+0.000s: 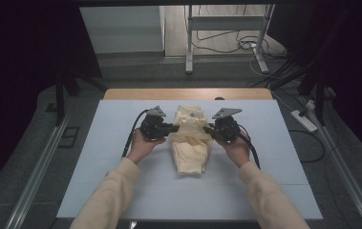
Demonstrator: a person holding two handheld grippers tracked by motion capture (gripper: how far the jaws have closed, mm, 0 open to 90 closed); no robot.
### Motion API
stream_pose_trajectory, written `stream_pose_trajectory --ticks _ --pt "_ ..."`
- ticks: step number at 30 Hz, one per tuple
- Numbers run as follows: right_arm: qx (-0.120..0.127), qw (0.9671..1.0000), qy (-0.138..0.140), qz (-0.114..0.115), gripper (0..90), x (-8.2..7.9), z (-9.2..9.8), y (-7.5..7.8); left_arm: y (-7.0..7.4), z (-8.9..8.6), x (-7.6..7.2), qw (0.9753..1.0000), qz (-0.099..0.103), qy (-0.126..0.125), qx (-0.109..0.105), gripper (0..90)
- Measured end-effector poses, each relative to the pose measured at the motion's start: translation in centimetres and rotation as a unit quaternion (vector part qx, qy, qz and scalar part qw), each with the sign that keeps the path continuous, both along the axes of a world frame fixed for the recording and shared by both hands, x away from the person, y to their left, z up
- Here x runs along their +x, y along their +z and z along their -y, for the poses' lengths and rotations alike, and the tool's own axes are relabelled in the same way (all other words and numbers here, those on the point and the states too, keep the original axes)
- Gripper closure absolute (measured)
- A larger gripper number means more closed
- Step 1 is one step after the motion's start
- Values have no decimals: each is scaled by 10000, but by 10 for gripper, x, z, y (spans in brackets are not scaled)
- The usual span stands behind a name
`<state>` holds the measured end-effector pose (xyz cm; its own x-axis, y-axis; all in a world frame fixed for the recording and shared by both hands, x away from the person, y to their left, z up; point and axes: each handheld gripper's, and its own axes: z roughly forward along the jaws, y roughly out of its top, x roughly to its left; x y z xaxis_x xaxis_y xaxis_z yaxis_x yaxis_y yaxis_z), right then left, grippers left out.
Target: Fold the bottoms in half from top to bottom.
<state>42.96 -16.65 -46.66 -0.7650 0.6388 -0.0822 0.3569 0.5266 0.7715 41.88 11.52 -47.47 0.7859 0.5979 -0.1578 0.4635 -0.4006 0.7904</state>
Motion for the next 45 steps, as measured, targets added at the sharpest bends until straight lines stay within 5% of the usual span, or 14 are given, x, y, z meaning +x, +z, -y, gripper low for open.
stream_pose_trajectory --ticks 23,45 --pt "78 9997 95 -230 744 -14 7 -22 -23 4 -19 9997 -151 -146 129 816" --pt "47 9996 113 -269 713 -24 9 -29 -26 5 -26 9994 -260 -172 179 743"
